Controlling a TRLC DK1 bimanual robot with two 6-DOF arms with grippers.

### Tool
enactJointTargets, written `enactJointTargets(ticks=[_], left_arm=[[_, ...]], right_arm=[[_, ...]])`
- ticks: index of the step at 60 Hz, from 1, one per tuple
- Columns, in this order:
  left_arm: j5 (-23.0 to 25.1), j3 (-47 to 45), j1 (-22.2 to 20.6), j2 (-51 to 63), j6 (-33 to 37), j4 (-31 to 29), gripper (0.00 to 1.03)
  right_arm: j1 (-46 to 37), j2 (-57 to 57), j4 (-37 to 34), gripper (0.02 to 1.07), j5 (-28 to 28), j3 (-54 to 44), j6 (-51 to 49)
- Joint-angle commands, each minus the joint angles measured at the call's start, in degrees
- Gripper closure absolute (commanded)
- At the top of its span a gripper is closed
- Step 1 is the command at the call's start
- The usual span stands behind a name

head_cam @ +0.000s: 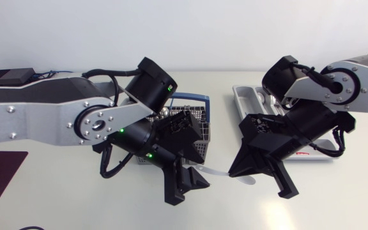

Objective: Unload the cutlery basket into the drawer organizer.

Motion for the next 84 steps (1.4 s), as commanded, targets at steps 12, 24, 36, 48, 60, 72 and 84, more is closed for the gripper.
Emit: enactJointTargets(ticks=[12,24,36,48,60,72,84], left_arm=[[1.3,2.0,0.9,1.4,-1.3,-0.9,0.4],[2.4,2.6,1.3,1.8,-1.6,-1.0,0.52],[2.6,2.9,1.1,2.7,-1.6,-1.0,0.68],[2.9,3.0,1.3,3.1,-1.6,-1.1,0.76],[4.0,3.0,1.7,3.1,-1.6,-1.3,0.81],[4.5,2.9,1.4,3.5,-1.6,-1.5,0.91],[5.3,3.1,1.5,3.3,-1.7,-1.5,0.92]], right_arm=[[0.6,-0.8,1.8,1.01,0.2,-1.1,2.6],[1.2,-1.0,2.6,1.01,0.7,-1.5,3.2],[1.3,-1.1,2.9,1.01,0.7,-1.7,3.6],[1.5,-1.2,3.2,1.01,0.7,-1.8,3.7],[2.1,-1.1,3.6,1.01,0.8,-1.9,4.3],[2.4,-1.2,4.3,1.01,1.0,-2.5,4.5],[2.4,-2.1,5.1,1.01,1.2,-3.0,4.9]])
